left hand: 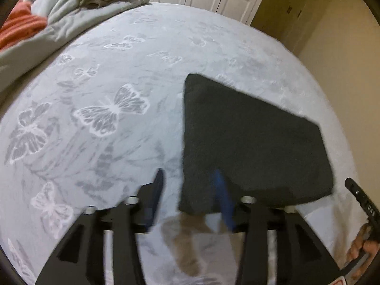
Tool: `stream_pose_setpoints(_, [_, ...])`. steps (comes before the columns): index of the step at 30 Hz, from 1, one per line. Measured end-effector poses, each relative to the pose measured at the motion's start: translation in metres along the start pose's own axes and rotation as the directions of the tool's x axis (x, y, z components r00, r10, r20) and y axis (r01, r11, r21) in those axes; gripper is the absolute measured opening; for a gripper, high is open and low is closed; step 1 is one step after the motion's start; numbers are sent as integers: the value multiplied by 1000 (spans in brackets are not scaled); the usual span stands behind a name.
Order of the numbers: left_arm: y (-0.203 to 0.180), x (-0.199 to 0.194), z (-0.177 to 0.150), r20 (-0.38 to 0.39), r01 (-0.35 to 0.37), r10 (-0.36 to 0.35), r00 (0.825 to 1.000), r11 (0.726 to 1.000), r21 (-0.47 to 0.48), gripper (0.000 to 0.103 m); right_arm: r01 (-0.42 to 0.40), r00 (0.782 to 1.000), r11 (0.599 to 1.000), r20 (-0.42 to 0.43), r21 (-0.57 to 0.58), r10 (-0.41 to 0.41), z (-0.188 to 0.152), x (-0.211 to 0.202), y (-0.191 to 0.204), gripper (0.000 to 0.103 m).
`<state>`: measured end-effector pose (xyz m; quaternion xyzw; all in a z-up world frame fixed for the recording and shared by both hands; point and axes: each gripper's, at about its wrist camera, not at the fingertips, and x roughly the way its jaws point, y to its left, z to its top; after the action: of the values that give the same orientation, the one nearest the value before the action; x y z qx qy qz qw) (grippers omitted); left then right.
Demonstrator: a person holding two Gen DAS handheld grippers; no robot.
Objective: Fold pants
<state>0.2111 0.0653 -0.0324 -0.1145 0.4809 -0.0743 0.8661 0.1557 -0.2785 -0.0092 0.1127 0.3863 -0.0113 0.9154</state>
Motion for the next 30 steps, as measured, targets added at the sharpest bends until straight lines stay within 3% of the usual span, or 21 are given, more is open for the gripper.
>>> stream_pose_setpoints(1, [0, 3, 3, 2, 16, -16, 1000, 1000, -16, 69, -6, 1000, 1000, 18, -1, 6, 9, -2, 4, 69])
stream_pose_setpoints(2, [0, 5, 5, 2, 39, -39, 999, 998, -39, 69, 3, 1000, 1000, 14, -11, -3, 12, 1, 8, 79])
stream_pose_setpoints(3, [-1, 8, 5, -4, 58, -58, 998, 997, -53, 69, 20, 1000, 1000, -4, -24, -20, 16, 8, 10, 80])
stream_pose_setpoints(4, [1, 14, 6, -16, 67, -69, 998, 996, -62, 69, 37, 999, 999, -30, -36, -38, 18, 19, 13, 80])
stream_pose_setpoints(6, [0, 28, -1, -44, 33, -36, 998, 997, -74, 69, 53, 994, 997, -89, -58, -58, 13, 49, 14, 67])
stream_pose_setpoints(8, [-2, 38, -7, -63, -1, -2, 998, 999, -52, 69, 41, 988, 998, -147, -56, -48, -2, 74, 6, 65])
stream_pose_setpoints(10, [-7, 35, -7, -38, -20, 19, 999, 999, -26, 69, 8, 992, 999, -125, 42, -3, -1, 64, -3, 61])
stream_pose_setpoints(12, [-15, 27, -5, 4, -56, 56, 998, 998, 23, 69, 17, 998, 999, -64, 51, -13, 4, 45, -1, 60])
stream_pose_setpoints(14, [-23, 19, -6, 51, -111, 107, 993, 992, 61, 69, 82, 996, 996, -30, -24, -83, 3, 41, 5, 61])
stream_pose_setpoints(16, [-28, 14, -7, 66, -136, 131, 989, 987, 84, 69, 137, 984, 984, -102, -110, -149, -5, 59, 7, 62])
stream_pose_setpoints(19, [-37, -1, -15, 106, -159, 146, 984, 980, 122, 69, 128, 987, 989, -89, -76, -135, -1, 33, 4, 62])
stream_pose_setpoints(23, [-55, -29, -23, 181, -195, 159, 970, 960, 201, 69, 83, 996, 995, -7, -60, -84, -6, -27, 9, 65])
stream_pose_setpoints(28, [-69, -68, -50, 239, -194, 136, 961, 952, 238, 73, 40, 999, 999, 28, -37, -39, -34, -73, 15, 73])
stream_pose_setpoints(30, [-71, -80, -61, 257, -205, 139, 956, 946, 251, 74, 60, 997, 998, 42, -22, -59, -52, -85, 15, 77])
